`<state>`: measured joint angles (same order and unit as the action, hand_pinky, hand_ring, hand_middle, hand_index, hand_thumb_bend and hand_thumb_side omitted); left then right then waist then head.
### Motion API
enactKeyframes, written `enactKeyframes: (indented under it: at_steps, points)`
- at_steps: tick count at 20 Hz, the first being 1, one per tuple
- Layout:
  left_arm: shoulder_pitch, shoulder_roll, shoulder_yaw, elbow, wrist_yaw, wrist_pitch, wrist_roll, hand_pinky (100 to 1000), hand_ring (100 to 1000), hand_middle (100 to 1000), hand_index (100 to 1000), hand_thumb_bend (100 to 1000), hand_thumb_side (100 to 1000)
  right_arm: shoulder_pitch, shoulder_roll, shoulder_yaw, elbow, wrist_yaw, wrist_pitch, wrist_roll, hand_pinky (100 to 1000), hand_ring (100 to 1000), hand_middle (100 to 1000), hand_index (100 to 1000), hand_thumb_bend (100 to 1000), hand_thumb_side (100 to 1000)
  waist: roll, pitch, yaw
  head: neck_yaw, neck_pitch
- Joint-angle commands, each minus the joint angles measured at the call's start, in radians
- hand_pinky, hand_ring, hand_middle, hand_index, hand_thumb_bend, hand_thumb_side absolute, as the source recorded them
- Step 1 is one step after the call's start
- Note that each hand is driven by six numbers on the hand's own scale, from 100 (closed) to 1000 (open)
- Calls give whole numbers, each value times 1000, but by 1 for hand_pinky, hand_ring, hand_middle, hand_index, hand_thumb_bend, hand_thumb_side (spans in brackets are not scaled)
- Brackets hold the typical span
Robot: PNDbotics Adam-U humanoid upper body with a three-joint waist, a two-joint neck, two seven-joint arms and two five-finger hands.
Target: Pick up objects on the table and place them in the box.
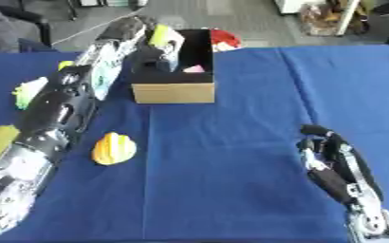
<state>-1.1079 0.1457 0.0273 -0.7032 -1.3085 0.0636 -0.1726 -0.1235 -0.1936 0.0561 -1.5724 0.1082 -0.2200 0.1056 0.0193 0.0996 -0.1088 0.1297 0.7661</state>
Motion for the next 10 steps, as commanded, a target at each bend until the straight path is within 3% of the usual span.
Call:
enactKeyframes:
  at_steps: [1, 6, 8, 10]
  points:
    - [-27, 39, 2, -20, -15, -13, -6, 807, 750, 832, 974, 478, 831, -11, -11, -3, -10, -3, -3, 3, 758, 665, 744, 802, 100, 361, -12, -20, 2, 0, 4]
    - [-24, 58, 8, -27, -14, -24, -15, 806, 746, 826, 971, 487, 804, -11, -11, -4, -10, -2, -4, 3, 758, 665, 744, 802, 100, 362, -12, -21, 4, -1, 4]
    - [-20, 75, 0, -47, 8, -57, -30, 806, 743, 817, 966, 470, 789, -10, -13, -6, -9, -1, -4, 1, 758, 665, 744, 802, 100, 360, -12, -21, 5, -1, 4]
    - [-13, 105, -21, -82, 53, -126, -67, 802, 735, 799, 951, 460, 772, -9, -15, -8, -8, 0, -4, -1, 758, 665, 744, 802, 100, 359, -10, -21, 6, -3, 4]
